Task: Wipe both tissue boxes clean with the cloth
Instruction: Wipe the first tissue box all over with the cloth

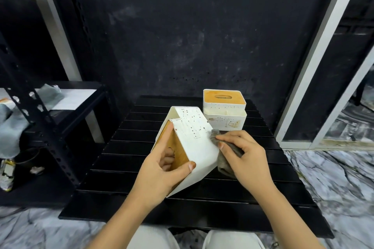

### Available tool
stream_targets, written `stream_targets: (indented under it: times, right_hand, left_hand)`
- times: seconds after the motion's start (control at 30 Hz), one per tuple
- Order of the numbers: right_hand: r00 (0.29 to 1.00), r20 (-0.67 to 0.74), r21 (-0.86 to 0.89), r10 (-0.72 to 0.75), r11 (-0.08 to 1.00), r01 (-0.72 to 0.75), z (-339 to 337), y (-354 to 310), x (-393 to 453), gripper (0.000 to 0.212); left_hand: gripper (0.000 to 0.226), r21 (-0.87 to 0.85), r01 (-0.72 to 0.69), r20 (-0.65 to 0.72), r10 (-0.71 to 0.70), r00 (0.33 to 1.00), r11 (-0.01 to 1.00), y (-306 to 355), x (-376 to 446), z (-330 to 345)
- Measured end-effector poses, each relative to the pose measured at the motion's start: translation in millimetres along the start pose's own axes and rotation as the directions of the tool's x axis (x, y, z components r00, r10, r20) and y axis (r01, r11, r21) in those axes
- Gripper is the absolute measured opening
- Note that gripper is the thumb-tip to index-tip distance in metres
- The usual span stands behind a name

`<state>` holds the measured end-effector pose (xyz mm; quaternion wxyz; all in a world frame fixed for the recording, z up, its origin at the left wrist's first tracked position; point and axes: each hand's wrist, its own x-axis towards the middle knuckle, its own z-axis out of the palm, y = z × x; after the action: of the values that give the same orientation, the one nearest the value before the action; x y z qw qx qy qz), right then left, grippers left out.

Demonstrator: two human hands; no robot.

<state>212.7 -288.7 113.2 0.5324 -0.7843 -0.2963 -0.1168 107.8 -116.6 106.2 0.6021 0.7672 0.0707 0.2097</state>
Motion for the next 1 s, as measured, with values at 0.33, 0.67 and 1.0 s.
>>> stream_targets:
  times: [0.33,0.67,1.0]
  right_hand:
    - [0.968,0.021,-0.039,-0.250,0.967,0.251,13.8,-23.4,-12.3,0.022]
    - [0.969,0.050,-0.018,-0.240,0.970,0.242,15.0,-20.0,0.9,0.022]
    - [0.966,0.056,-0.043,-0.254,0.966,0.256,30.6,-39.1,16.5,0.024]
  left_hand:
    - [0.098,0.060,-0.028,0.060,0.025,0.998,0.998,-0.7,1.1,3.5]
    - [0.100,0.063,-0.034,0.072,0.029,0.997,0.997,-2.2,-2.8,-0.6]
    - [0.096,0.045,-0.042,0.109,0.037,0.993,0.998,2.0,-5.6,0.2]
